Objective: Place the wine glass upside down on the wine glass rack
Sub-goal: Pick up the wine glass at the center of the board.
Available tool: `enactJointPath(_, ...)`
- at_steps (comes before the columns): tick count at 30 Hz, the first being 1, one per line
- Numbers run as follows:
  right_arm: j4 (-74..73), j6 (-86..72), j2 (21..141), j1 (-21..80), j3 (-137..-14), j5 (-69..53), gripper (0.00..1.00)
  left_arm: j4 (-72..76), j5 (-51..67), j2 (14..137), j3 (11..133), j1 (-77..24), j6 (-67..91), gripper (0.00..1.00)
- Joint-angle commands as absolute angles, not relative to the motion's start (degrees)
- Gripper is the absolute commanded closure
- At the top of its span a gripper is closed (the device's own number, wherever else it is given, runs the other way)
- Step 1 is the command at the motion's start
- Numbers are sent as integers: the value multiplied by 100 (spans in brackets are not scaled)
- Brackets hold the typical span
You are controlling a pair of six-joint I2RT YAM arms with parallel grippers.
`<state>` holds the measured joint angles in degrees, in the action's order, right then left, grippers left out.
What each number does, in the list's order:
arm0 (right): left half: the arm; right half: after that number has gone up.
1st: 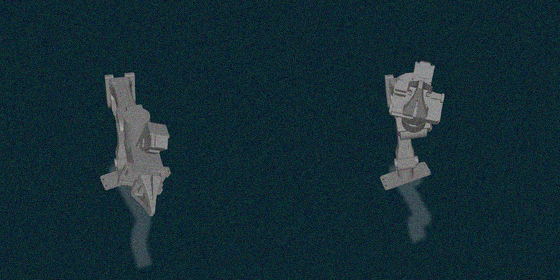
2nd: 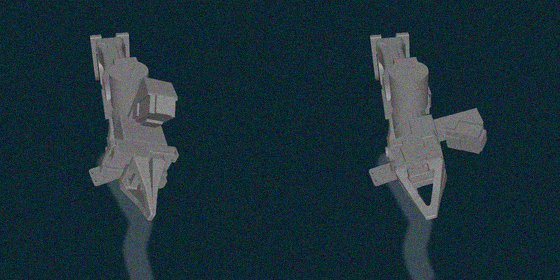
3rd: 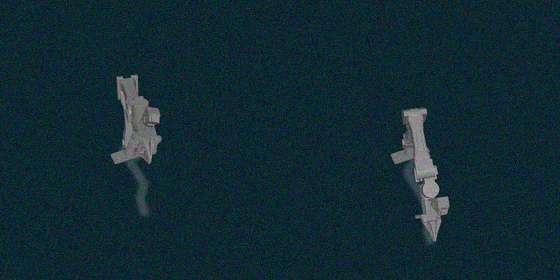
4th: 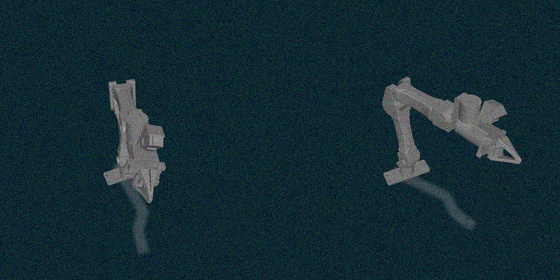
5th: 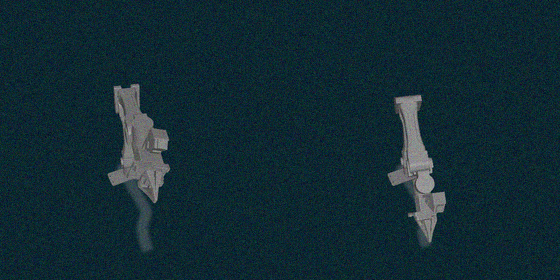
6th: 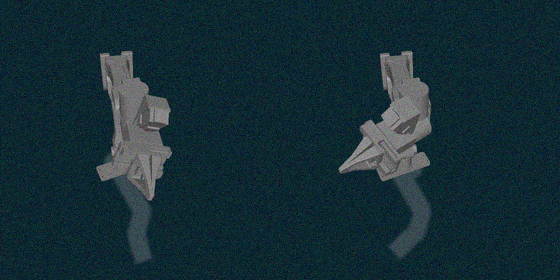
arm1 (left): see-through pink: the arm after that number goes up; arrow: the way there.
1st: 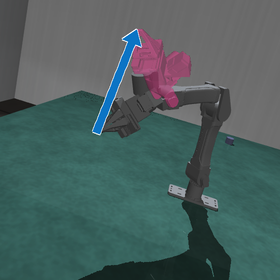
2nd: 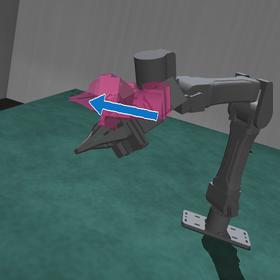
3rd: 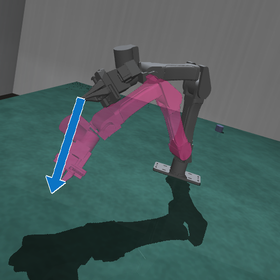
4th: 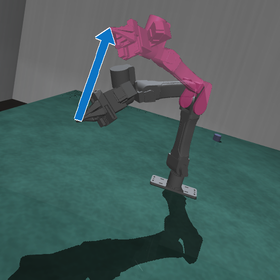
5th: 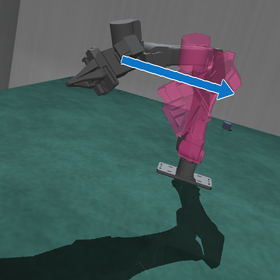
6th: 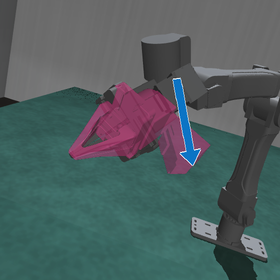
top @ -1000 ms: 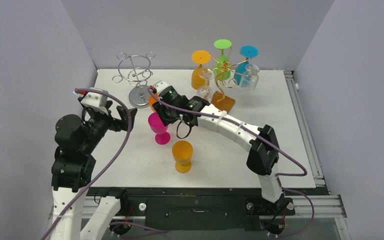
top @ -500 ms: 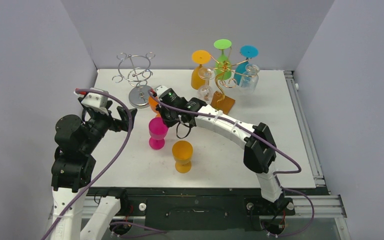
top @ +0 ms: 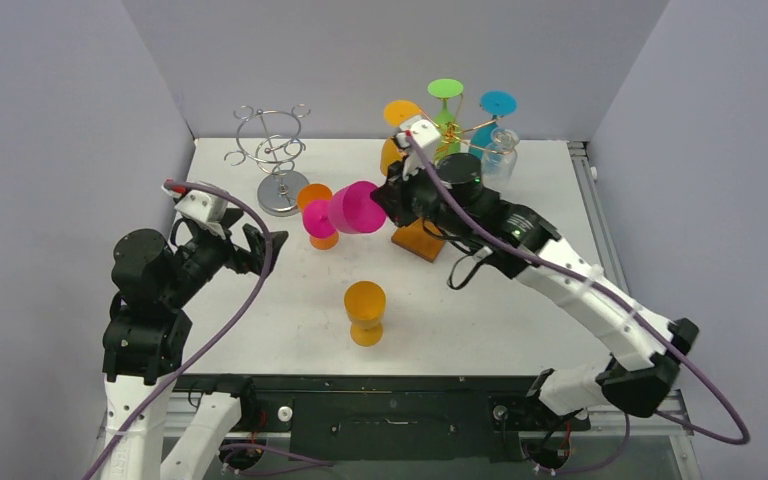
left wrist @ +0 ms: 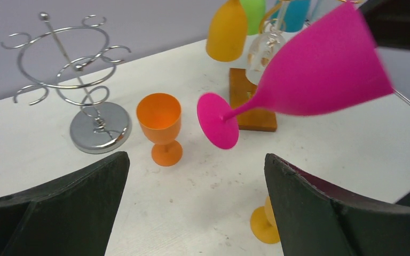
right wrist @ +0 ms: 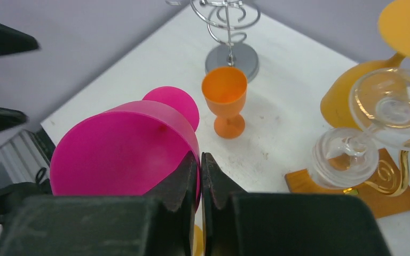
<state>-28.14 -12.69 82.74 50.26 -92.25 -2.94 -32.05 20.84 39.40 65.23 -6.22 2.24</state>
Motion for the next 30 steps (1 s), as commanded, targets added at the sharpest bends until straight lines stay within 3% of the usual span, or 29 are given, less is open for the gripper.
enactJointPath(1, -1928, -1166, 7574, 5070, -8704, -506, 100, -3405, 3373, 3915, 6674, -588, 80, 4)
enactJointPath(14, -1337, -1097, 7023, 5574, -8452, -637, 100, -3330, 4045, 4405, 6628, -589, 447, 1)
enactJointPath(17, -1286, -1052, 6987, 5691, -8435, -545, 100, -3339, 4121, 4508, 6624, -588, 412, 17)
enactJointPath(23, -1244, -914, 6895, 5898, -8350, -351, 100, -3286, 4297, 4588, 6609, -589, 478, 36)
enactJointPath(27, -1105, -763, 6743, 6062, -8159, -106, 100, -3239, 4528, 4650, 6645, -588, 483, 78)
enactJointPath(30, -1069, -688, 6676, 6139, -8093, -20, 100, -3192, 4608, 4712, 6727, -589, 475, 96)
